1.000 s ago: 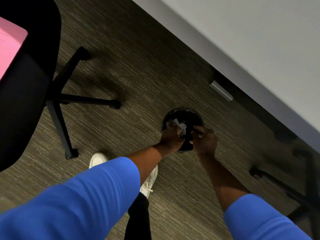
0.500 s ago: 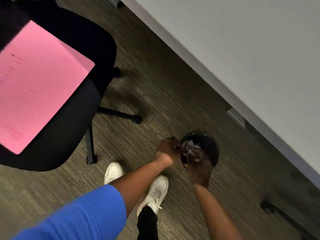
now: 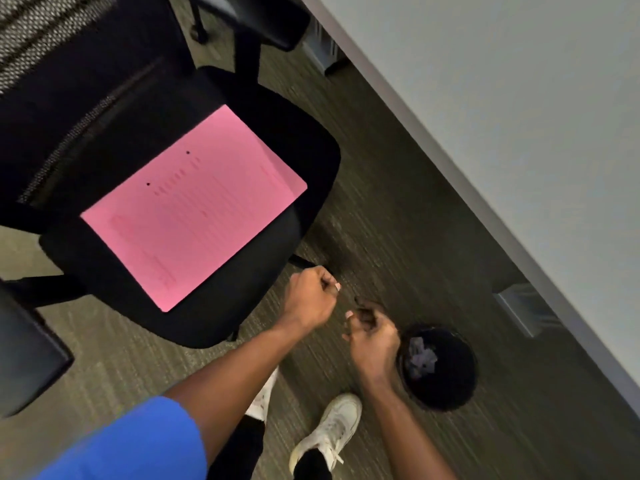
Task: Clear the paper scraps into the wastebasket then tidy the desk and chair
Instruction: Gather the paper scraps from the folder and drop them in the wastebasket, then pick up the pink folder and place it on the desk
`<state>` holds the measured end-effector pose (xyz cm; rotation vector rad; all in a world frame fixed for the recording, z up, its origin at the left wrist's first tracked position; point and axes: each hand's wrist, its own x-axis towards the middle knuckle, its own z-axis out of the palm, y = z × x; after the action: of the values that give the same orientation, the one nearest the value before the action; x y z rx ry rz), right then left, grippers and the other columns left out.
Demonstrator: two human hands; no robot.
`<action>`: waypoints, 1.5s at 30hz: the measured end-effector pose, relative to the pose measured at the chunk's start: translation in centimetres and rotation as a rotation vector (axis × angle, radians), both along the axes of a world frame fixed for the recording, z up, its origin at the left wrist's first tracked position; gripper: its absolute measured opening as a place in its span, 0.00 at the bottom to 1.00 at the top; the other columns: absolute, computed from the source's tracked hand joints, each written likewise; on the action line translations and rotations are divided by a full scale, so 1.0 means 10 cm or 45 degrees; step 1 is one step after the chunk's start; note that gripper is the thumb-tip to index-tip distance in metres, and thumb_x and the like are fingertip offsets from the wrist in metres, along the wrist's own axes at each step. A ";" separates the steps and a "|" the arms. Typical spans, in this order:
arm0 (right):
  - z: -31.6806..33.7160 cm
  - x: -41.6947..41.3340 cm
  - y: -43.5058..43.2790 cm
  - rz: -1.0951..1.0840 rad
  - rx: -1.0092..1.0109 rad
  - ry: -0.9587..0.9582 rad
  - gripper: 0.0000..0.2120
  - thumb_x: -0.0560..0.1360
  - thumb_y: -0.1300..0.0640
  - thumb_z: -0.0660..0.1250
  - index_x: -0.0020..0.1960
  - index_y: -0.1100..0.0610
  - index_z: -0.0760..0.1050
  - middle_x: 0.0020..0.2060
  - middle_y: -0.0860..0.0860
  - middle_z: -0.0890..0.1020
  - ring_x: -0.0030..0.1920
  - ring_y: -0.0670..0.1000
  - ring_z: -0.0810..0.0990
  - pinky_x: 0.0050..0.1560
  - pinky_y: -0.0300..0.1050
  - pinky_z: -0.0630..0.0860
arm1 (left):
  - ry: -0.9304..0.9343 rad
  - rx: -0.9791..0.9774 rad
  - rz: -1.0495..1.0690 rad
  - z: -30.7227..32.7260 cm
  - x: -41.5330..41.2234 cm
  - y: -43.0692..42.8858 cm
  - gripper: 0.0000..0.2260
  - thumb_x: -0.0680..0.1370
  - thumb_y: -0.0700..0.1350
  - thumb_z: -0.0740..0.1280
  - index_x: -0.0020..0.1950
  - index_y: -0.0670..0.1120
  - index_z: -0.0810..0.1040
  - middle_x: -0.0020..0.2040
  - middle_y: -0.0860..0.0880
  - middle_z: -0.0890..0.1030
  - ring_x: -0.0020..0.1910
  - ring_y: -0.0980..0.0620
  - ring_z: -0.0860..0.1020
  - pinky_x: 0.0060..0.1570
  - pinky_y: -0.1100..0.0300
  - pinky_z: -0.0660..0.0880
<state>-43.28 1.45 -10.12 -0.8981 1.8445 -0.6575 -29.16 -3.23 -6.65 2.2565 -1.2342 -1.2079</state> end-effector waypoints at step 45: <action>0.81 1.30 -0.20 0.049 0.040 -0.118 0.32 0.76 0.65 0.75 0.73 0.42 0.69 0.53 0.48 0.85 0.53 0.50 0.86 0.50 0.57 0.87 | -0.364 0.145 -0.005 0.92 2.73 -0.06 0.10 0.78 0.53 0.77 0.42 0.50 0.80 0.38 0.52 0.84 0.37 0.52 0.83 0.31 0.61 0.72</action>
<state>-30.24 -0.55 -2.00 -0.8666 1.7467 -0.6343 -1.82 -3.84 2.51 2.5825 -1.2958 -1.0051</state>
